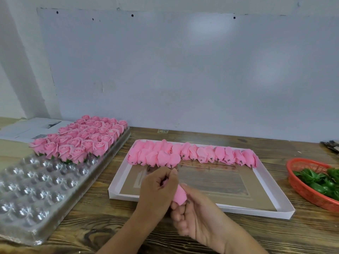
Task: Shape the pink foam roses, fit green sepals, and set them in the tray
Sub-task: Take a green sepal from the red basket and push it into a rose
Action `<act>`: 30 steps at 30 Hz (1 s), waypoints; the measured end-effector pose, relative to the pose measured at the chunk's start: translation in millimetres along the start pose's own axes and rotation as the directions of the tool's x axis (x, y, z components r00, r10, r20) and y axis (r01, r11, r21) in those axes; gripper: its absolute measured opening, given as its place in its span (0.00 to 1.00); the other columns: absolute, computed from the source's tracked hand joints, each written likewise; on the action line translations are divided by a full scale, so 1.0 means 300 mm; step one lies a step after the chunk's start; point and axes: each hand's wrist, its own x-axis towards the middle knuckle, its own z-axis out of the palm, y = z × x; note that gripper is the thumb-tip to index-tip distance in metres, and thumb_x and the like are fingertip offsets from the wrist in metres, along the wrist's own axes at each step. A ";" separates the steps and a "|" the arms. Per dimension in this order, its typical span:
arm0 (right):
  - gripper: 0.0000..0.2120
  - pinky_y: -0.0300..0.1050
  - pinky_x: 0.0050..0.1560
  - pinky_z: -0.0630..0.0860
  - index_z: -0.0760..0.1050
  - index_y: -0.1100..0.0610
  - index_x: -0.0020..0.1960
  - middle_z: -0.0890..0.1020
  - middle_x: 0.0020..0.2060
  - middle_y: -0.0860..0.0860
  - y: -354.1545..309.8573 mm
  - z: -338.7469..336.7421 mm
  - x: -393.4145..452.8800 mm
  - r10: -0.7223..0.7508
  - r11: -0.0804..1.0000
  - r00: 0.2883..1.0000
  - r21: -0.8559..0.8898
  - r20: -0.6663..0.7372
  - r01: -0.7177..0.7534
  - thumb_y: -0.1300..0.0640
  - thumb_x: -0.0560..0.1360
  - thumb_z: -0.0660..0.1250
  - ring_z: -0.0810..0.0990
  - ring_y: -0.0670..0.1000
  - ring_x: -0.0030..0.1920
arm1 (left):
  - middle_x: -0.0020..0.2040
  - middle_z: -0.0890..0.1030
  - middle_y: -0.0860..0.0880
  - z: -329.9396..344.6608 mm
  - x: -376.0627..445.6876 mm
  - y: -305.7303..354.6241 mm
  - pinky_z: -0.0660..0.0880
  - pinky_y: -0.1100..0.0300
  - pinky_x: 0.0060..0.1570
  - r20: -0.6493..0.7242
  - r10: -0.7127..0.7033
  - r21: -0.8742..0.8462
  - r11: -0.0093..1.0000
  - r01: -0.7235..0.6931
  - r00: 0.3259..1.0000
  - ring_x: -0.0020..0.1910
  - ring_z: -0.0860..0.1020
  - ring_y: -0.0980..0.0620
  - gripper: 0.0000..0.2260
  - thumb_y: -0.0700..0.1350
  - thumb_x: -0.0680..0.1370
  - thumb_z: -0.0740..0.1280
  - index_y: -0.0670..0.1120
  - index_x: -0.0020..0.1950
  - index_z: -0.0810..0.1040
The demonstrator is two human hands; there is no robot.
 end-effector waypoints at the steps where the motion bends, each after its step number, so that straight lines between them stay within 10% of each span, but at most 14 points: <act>1: 0.25 0.39 0.25 0.68 0.78 0.60 0.36 0.76 0.28 0.55 -0.002 0.000 -0.001 -0.006 1.000 1.000 -0.010 -0.007 0.006 0.38 0.74 0.60 0.72 0.50 0.24 | 0.25 0.69 0.57 0.000 0.003 -0.001 0.66 0.71 0.30 0.000 -0.019 -0.010 1.000 0.019 1.000 0.28 0.69 0.60 0.19 0.39 0.80 0.66 0.48 0.29 0.69; 6: 0.31 0.38 0.24 0.68 0.82 0.59 0.38 0.78 0.29 0.55 -0.043 -0.019 -0.022 -0.042 0.981 0.986 -0.196 -0.160 0.010 0.38 0.79 0.52 0.72 0.48 0.23 | 0.25 0.69 0.55 -0.006 0.021 -0.006 0.65 0.64 0.29 -0.031 -0.150 -0.080 0.986 0.147 0.988 0.27 0.68 0.57 0.21 0.41 0.81 0.64 0.47 0.27 0.69; 10: 0.15 0.36 0.25 0.67 0.84 0.57 0.44 0.80 0.32 0.53 -0.168 -0.113 -0.129 -0.287 0.892 0.889 -0.437 -0.357 0.113 0.50 0.79 0.63 0.72 0.47 0.26 | 0.25 0.72 0.59 -0.008 0.027 0.002 0.67 0.62 0.29 -0.062 -0.207 -0.049 0.978 0.204 0.976 0.26 0.69 0.62 0.23 0.43 0.81 0.62 0.53 0.25 0.71; 13: 0.08 0.39 0.29 0.69 0.83 0.57 0.46 0.82 0.32 0.51 -0.299 -0.255 -0.243 -0.552 0.780 0.622 -0.607 -0.556 0.151 0.56 0.77 0.66 0.75 0.47 0.27 | 0.25 0.71 0.58 -0.008 0.029 0.000 0.67 0.59 0.30 -0.051 -0.219 -0.052 0.975 0.216 0.974 0.27 0.68 0.61 0.22 0.42 0.81 0.62 0.52 0.26 0.70; 17: 0.02 0.54 0.43 0.79 0.78 0.54 0.45 0.83 0.40 0.54 -0.422 -0.567 -0.380 -0.791 0.548 0.150 -0.796 -0.594 -0.257 0.58 0.73 0.68 0.81 0.57 0.40 | 0.24 0.67 0.56 -0.006 0.027 -0.006 0.65 0.65 0.29 -0.054 -0.209 -0.043 0.977 0.207 0.976 0.27 0.66 0.60 0.22 0.42 0.80 0.62 0.52 0.25 0.70; 25: 0.09 0.52 0.56 0.76 0.85 0.62 0.45 0.83 0.50 0.62 -0.472 -0.933 -0.415 -0.510 0.332 0.310 -0.516 -0.803 -0.790 0.55 0.71 0.75 0.79 0.61 0.50 | 0.25 0.66 0.55 -0.002 0.025 -0.024 0.64 0.67 0.27 -0.047 -0.213 -0.041 0.977 0.211 0.976 0.27 0.66 0.60 0.19 0.45 0.80 0.62 0.47 0.28 0.69; 30: 0.08 0.47 0.39 0.74 0.81 0.63 0.41 0.79 0.35 0.57 -0.491 -0.934 -0.389 -0.605 0.307 0.225 -0.484 -0.764 -0.819 0.59 0.74 0.69 0.79 0.57 0.37 | 0.23 0.70 0.59 0.000 0.021 -0.018 0.65 0.71 0.26 -0.038 -0.199 -0.048 0.979 0.197 0.979 0.27 0.71 0.63 0.21 0.44 0.80 0.62 0.51 0.25 0.71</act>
